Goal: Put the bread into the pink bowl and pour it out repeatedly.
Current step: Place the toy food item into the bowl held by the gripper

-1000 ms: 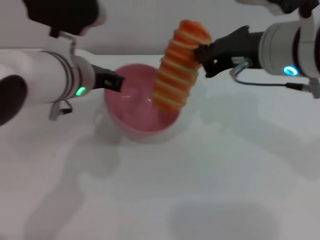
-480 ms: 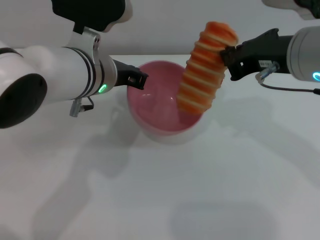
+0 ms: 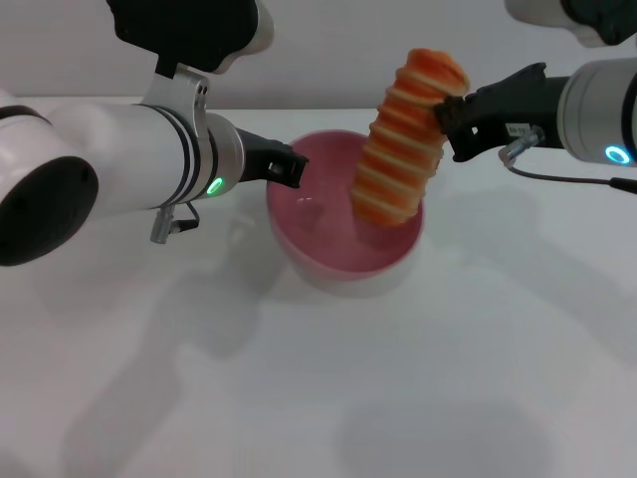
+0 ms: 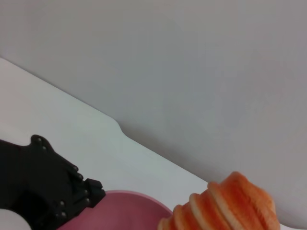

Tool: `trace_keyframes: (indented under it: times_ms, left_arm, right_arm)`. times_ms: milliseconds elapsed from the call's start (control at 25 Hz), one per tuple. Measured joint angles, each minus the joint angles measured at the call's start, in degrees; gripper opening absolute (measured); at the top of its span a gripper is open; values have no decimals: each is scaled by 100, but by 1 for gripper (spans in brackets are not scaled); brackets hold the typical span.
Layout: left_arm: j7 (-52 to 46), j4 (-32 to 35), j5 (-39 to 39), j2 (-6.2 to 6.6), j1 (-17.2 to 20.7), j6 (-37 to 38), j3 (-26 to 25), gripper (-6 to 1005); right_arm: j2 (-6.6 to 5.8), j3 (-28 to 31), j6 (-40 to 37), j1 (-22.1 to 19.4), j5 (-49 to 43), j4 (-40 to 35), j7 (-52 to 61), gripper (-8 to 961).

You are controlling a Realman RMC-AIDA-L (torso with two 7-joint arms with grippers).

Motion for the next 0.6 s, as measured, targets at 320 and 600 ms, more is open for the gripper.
trace_keyframes:
  times_ms: [320,600]
  left_arm:
    - [6,34,-253,8,-17,53,32,29]
    - [42,32,-356,8,-36,125,91,29]
  right_arm:
    - [-16,-110,-319,93,53,396,1,100]
    - [-9,-324,-335,185,81,433,42,111]
